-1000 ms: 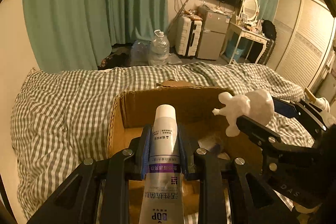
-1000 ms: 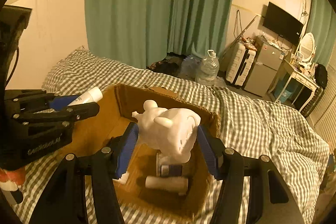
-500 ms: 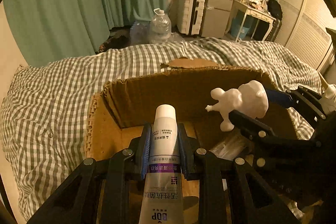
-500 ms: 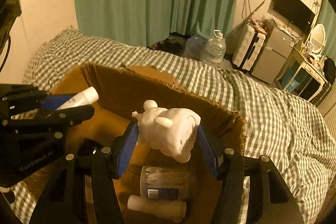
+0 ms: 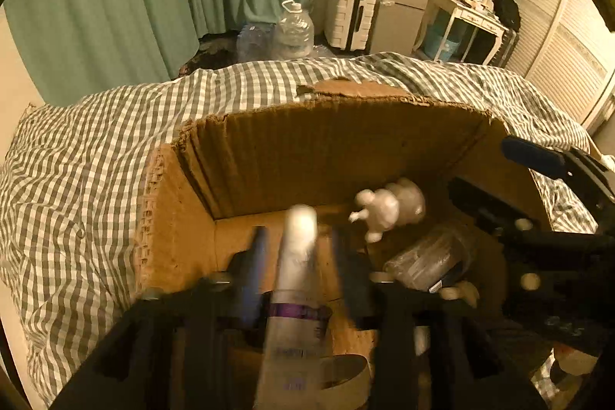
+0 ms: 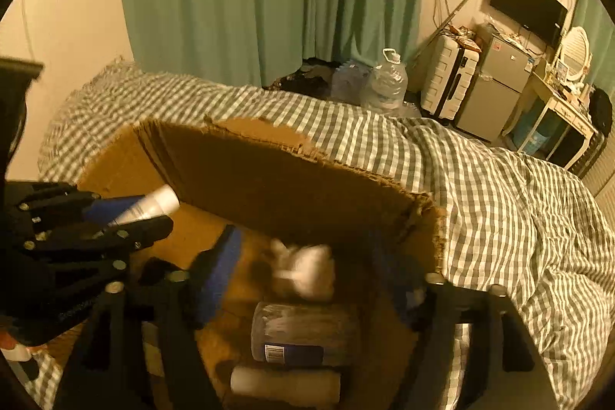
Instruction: Organize objects
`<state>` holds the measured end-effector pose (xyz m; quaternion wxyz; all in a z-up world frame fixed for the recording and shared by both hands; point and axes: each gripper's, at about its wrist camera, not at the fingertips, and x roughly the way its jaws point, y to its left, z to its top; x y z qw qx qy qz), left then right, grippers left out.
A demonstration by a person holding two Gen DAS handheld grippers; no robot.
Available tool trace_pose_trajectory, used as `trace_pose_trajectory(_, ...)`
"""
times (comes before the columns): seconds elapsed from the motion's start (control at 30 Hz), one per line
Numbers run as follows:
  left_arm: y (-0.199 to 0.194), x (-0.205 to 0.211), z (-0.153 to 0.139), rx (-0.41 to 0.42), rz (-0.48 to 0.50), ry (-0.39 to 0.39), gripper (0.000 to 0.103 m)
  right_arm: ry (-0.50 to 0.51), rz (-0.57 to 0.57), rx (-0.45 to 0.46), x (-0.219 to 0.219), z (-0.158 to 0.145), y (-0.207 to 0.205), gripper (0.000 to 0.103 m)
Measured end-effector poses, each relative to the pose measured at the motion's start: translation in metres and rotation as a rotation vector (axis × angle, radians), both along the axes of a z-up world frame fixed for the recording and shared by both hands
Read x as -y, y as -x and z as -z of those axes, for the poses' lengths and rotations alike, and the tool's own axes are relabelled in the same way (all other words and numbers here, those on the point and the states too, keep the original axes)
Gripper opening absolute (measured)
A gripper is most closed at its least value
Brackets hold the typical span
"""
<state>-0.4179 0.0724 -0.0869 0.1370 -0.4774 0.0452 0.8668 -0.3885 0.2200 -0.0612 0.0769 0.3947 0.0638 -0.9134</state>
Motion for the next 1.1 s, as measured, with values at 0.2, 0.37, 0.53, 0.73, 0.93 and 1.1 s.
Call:
trace_pose_trajectory(0.2, -0.003, 0.007, -0.025, -0.061, -0.039, -0.014, 0.079, -0.009, 0.027, -0.034, -0.004, -0.024, -0.009, 0.078)
trace_pose_trajectory(0.37, -0.018, 0.017, -0.053, -0.132, -0.041, -0.028, 0.087, -0.009, 0.050, -0.092, -0.006, -0.052, -0.034, 0.086)
trace_pose_trajectory(0.53, -0.042, 0.027, -0.088, -0.186, -0.067, -0.066, 0.094, 0.011, 0.082, -0.135, -0.012, -0.083, -0.057, 0.091)
trace_pose_trajectory(0.73, -0.083, 0.031, -0.142, -0.295, -0.064, -0.055, 0.098, 0.026, 0.100, -0.211, -0.011, -0.125, -0.096, 0.097)
trace_pose_trajectory(0.93, -0.137, 0.030, -0.189, -0.427, -0.059, -0.031, 0.100, 0.036, 0.107, -0.274, -0.009, -0.165, -0.145, 0.100)
trace_pose_trajectory(1.1, -0.185, 0.028, -0.218, -0.509, -0.046, -0.033, 0.101, 0.048, 0.109, -0.336, -0.009, -0.195, -0.194, 0.100)
